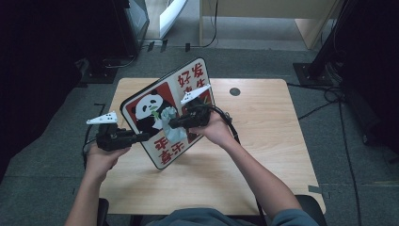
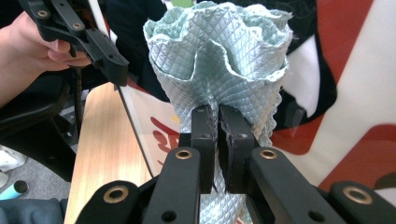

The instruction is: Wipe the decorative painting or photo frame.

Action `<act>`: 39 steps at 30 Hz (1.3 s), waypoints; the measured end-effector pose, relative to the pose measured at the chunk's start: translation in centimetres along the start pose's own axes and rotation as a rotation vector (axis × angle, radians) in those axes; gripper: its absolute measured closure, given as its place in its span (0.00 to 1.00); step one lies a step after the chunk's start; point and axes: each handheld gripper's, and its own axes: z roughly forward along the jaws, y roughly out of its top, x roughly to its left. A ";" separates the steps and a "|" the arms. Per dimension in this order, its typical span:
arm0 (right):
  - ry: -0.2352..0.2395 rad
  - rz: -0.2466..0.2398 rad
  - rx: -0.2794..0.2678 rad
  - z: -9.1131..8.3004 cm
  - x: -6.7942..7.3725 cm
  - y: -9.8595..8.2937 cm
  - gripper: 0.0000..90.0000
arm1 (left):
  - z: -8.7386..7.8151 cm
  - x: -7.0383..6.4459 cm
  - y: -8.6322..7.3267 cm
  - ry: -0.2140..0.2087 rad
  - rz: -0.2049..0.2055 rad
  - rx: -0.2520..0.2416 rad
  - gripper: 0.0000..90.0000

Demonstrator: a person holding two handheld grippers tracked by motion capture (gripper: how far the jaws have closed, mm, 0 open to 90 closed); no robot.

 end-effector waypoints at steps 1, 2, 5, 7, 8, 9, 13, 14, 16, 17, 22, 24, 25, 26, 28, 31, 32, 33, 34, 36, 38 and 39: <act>0.001 0.004 0.000 0.0 0.0 -0.1 0.95 | 0.0 0.0 0.0 0.000 0.000 0.000 0.82; 0.001 0.005 0.002 0.1 0.0 -0.2 0.96 | 0.0 0.0 0.0 0.000 0.000 0.000 0.82; 0.000 0.007 0.012 0.2 -0.1 -0.6 0.96 | 0.0 0.0 0.0 0.000 0.000 0.000 0.82; -0.002 0.006 0.019 0.4 -0.1 -0.8 0.96 | 0.0 0.0 0.0 0.000 -0.001 0.000 0.82; -0.002 0.010 0.019 0.4 -0.1 -0.9 0.96 | 0.0 0.0 0.0 0.000 -0.001 0.000 0.82; -0.002 0.008 0.017 0.5 -0.1 -1.0 0.96 | 0.0 0.0 0.0 0.000 -0.001 -0.001 0.82; -0.003 0.013 0.028 0.8 -0.1 -1.6 0.96 | 0.0 0.0 0.0 -0.002 -0.002 -0.001 0.82; -0.003 0.014 0.031 0.9 -0.1 -1.8 0.96 | 0.0 0.0 0.0 -0.001 -0.002 -0.001 0.82; -0.001 0.019 0.043 1.1 -0.1 -2.2 0.96 | 0.0 0.0 0.0 -0.001 -0.003 -0.001 0.82; 0.000 0.017 0.048 1.1 -0.2 -2.3 0.96 | 0.0 0.0 0.0 -0.002 -0.003 -0.002 0.82; -0.004 0.018 0.049 1.3 -0.2 -2.7 0.96 | 0.0 0.0 0.0 -0.001 -0.001 -0.001 0.82; -0.003 0.022 0.050 1.4 -0.2 -3.0 0.96 | 0.0 0.0 0.0 -0.001 -0.001 0.000 0.82; -0.004 0.023 0.051 1.5 -0.2 -3.1 0.96 | 0.0 0.0 0.0 -0.001 0.000 -0.001 0.82; -0.002 0.027 0.052 1.5 -0.2 -3.3 0.96 | 0.0 0.0 0.0 -0.002 -0.001 -0.001 0.82; 0.001 0.037 0.062 1.7 -0.3 -3.7 0.96 | 0.0 0.0 0.0 -0.002 0.000 -0.001 0.82; 0.008 0.036 0.072 2.0 -0.4 -4.3 0.96 | 0.0 0.0 0.0 -0.002 0.000 -0.001 0.82; 0.010 0.040 0.072 2.1 -0.5 -4.5 0.96 | 0.0 0.0 0.0 -0.002 -0.001 -0.001 0.82; 0.013 0.043 0.075 2.2 -0.5 -4.8 0.96 | 0.0 0.0 0.0 -0.003 0.000 -0.001 0.82; 0.017 0.047 0.078 2.3 -0.6 -5.0 0.96 | 0.0 0.0 0.0 -0.002 -0.001 -0.001 0.82; 0.015 0.048 0.090 2.5 -0.7 -5.4 0.96 | 0.0 0.0 0.0 -0.003 -0.002 -0.002 0.82; 0.014 0.051 0.106 2.7 -0.8 -5.8 0.96 | 0.0 0.0 0.0 -0.004 -0.002 -0.002 0.82; 0.013 0.053 0.116 2.9 -0.8 -6.0 0.96 | 0.0 0.0 0.0 -0.005 -0.002 -0.002 0.82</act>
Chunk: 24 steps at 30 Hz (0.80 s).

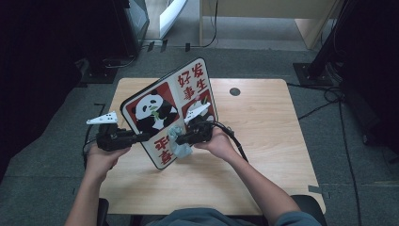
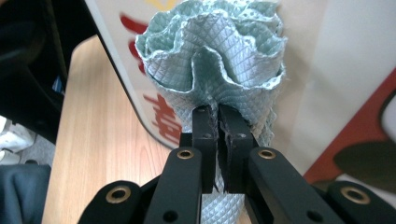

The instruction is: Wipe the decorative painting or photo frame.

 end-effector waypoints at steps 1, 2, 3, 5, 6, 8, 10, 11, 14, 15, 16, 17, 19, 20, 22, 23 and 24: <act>-0.002 -0.001 0.006 0.2 -0.1 -0.2 0.96 | 0.0 0.0 0.0 -0.001 0.000 0.000 0.82; -0.003 0.005 0.015 0.3 -0.1 -0.4 0.96 | 0.0 0.0 0.0 -0.003 -0.001 -0.001 0.81; -0.002 0.007 0.023 0.5 -0.1 -0.6 0.96 | 0.0 0.0 0.0 -0.005 -0.005 -0.002 0.81; 0.001 0.012 0.030 0.7 -0.2 -0.8 0.96 | 0.0 0.1 -0.1 -0.006 -0.010 -0.007 0.78; 0.001 0.012 0.033 0.7 -0.2 -0.8 0.96 | 0.0 0.2 -0.1 -0.017 -0.014 -0.012 0.76; -0.006 0.008 0.041 0.7 -0.1 -0.7 0.96 | -0.1 0.1 0.0 -0.047 -0.015 -0.031 0.68; -0.010 0.011 0.047 0.8 -0.1 -0.8 0.96 | -0.2 0.0 0.1 -0.042 -0.006 -0.030 0.64; -0.009 0.012 0.047 0.8 -0.1 -0.8 0.96 | -0.2 0.0 0.1 -0.040 -0.006 -0.027 0.64; -0.003 0.024 0.050 0.8 -0.2 -0.8 0.97 | -0.3 0.1 0.0 -0.015 0.000 -0.015 0.64; 0.000 0.026 0.052 0.8 -0.2 -0.8 0.97 | -0.3 0.1 0.0 -0.011 0.001 -0.013 0.66; 0.003 0.030 0.053 0.7 -0.2 -0.7 0.97 | -0.4 0.1 0.0 -0.008 0.004 -0.010 0.68; 0.005 0.034 0.053 0.7 -0.2 -0.7 0.97 | -0.4 0.1 0.0 -0.002 0.005 -0.008 0.68; 0.008 0.036 0.051 0.6 -0.1 -0.6 0.97 | -0.5 0.1 0.0 -0.002 0.002 0.003 0.70; 0.010 0.035 0.049 0.5 0.0 -0.5 0.97 | -0.5 0.1 0.0 0.004 0.002 0.005 0.71; 0.016 0.027 0.031 0.2 0.2 -0.2 0.97 | -0.7 0.1 0.0 0.006 0.000 0.003 0.73; 0.022 0.027 0.020 0.0 0.3 0.0 0.97 | -0.9 0.1 0.0 0.009 0.001 0.000 0.73; 0.026 0.024 0.010 -0.3 0.5 0.2 0.97 | -1.0 0.1 0.0 0.010 0.001 -0.003 0.74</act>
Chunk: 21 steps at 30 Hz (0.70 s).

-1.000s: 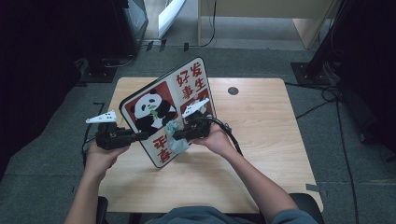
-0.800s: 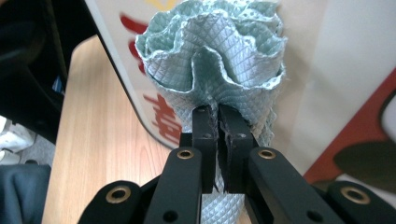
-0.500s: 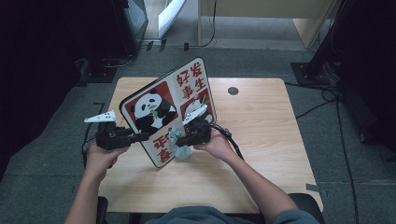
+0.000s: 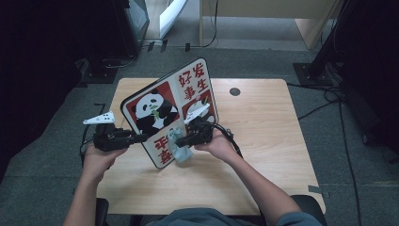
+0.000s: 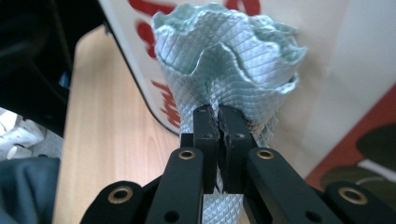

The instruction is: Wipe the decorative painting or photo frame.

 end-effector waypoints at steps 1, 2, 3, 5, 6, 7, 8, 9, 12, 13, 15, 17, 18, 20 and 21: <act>0.002 -0.004 -0.009 -0.2 0.2 0.2 0.97 | -0.1 0.0 0.0 -0.001 -0.001 0.000 0.75; 0.002 -0.008 -0.014 -0.5 0.4 0.5 0.97 | -0.2 0.0 0.0 0.001 -0.001 0.001 0.76; 0.002 -0.015 -0.022 -0.7 0.6 0.8 0.97 | -0.3 0.0 0.0 0.002 0.000 0.000 0.76; 0.002 -0.027 -0.040 -1.3 1.0 1.5 0.97 | -0.4 0.0 -0.1 0.002 0.003 0.000 0.77; 0.002 -0.036 -0.051 -1.6 1.2 1.9 0.97 | -0.4 0.0 -0.1 0.001 0.003 0.001 0.77; 0.002 -0.041 -0.059 -2.0 1.3 2.2 0.97 | -0.5 0.0 -0.2 0.002 0.003 0.002 0.78; 0.001 -0.046 -0.068 -2.3 1.5 2.6 0.97 | -0.5 0.0 -0.2 0.005 0.006 0.005 0.78; 0.001 -0.055 -0.078 -2.5 1.5 3.0 0.97 | -0.5 0.0 -0.3 0.006 0.004 0.009 0.78; -0.007 -0.072 -0.098 -3.3 1.9 4.5 0.97 | -0.6 0.1 -0.4 0.008 0.002 0.010 0.79; -0.009 -0.080 -0.101 -3.5 2.1 5.0 0.97 | -0.6 0.0 -0.4 0.007 0.002 0.006 0.79; -0.015 -0.105 -0.101 -3.9 2.6 6.2 0.97 | -0.7 0.0 -0.4 0.004 0.000 0.002 0.79; -0.022 -0.126 -0.105 -4.3 3.1 7.5 0.97 | -0.7 0.0 -0.4 0.003 0.000 -0.001 0.79; -0.025 -0.140 -0.109 -4.6 3.3 8.1 0.97 | -0.8 -0.1 -0.4 0.006 0.001 -0.004 0.80; -0.030 -0.160 -0.119 -5.0 3.8 9.3 0.97 | -0.8 -0.1 -0.5 0.004 -0.001 -0.008 0.81; -0.031 -0.174 -0.126 -5.2 4.0 9.9 0.97 | -0.8 -0.2 -0.5 0.004 -0.003 -0.009 0.81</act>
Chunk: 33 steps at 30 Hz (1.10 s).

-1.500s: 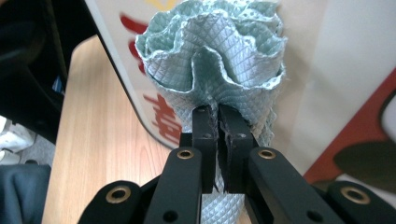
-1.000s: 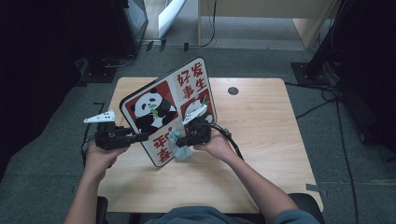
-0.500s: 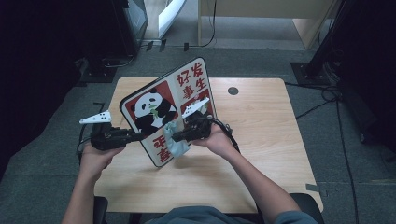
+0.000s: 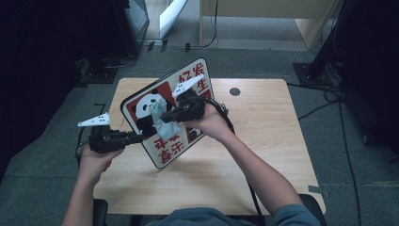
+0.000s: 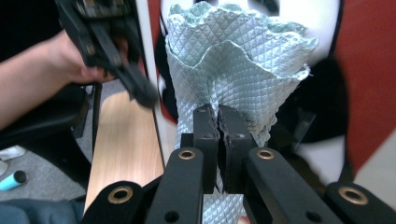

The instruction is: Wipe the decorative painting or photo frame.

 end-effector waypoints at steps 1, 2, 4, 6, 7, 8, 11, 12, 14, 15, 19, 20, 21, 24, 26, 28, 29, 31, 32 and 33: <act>0.000 -0.007 -0.005 -0.2 0.1 0.6 0.97 | 0.0 0.0 0.0 -0.002 -0.001 0.000 0.81; 0.002 -0.017 -0.013 -0.3 0.2 1.3 0.97 | 0.1 0.0 -0.1 -0.007 -0.004 -0.001 0.82; 0.003 -0.036 -0.030 -0.5 0.6 2.5 0.97 | 0.1 -0.1 -0.1 -0.002 -0.003 -0.001 0.82; 0.000 -0.053 -0.040 -0.7 0.9 3.7 0.97 | 0.0 -0.2 -0.2 0.004 -0.004 -0.003 0.84; 0.000 -0.060 -0.047 -0.7 1.0 4.2 0.97 | 0.0 -0.2 -0.2 0.009 -0.003 -0.005 0.84; -0.004 -0.064 -0.047 -0.7 1.2 4.6 0.97 | 0.0 -0.3 -0.2 0.012 -0.005 -0.007 0.85; -0.010 -0.074 -0.041 -0.4 1.2 5.5 0.97 | 0.0 -0.2 -0.3 0.014 -0.019 -0.009 0.86; -0.011 -0.074 -0.040 -0.2 1.2 5.5 0.97 | 0.0 -0.3 -0.3 0.018 -0.018 -0.010 0.86; -0.007 -0.074 -0.037 0.1 1.2 5.5 0.97 | 0.0 -0.3 -0.3 0.020 -0.017 -0.010 0.86; -0.003 -0.072 -0.040 0.2 1.2 5.4 0.97 | 0.0 -0.3 -0.3 0.021 -0.017 -0.010 0.86; 0.005 -0.067 -0.045 0.4 1.0 5.1 0.97 | 0.0 -0.3 -0.3 0.020 -0.016 -0.010 0.86; 0.006 -0.063 -0.046 0.5 1.0 5.0 0.97 | 0.0 -0.3 -0.3 0.020 -0.016 -0.010 0.86; 0.007 -0.066 -0.043 0.5 1.0 4.9 0.97 | 0.0 -0.3 -0.3 0.020 -0.015 -0.011 0.86; 0.007 -0.063 -0.040 0.6 0.9 4.6 0.97 | 0.0 -0.3 -0.3 0.020 -0.015 -0.010 0.86; 0.009 -0.057 -0.038 0.7 0.9 4.5 0.97 | 0.0 -0.3 -0.4 0.020 -0.015 -0.009 0.86; 0.010 -0.056 -0.038 0.8 0.9 4.3 0.97 | -0.1 -0.3 -0.4 0.019 -0.016 -0.008 0.86; 0.013 -0.057 -0.034 0.8 0.9 4.3 0.97 | -0.1 -0.3 -0.4 0.019 -0.017 -0.009 0.86; 0.016 -0.054 -0.035 1.0 0.9 4.1 0.97 | 0.0 -0.3 -0.4 0.019 -0.017 -0.009 0.86; 0.020 -0.049 -0.033 1.0 0.8 3.9 0.97 | -0.1 -0.3 -0.4 0.019 -0.018 -0.009 0.86; 0.021 -0.048 -0.035 1.1 0.8 3.8 0.97 | -0.1 -0.3 -0.4 0.020 -0.017 -0.009 0.86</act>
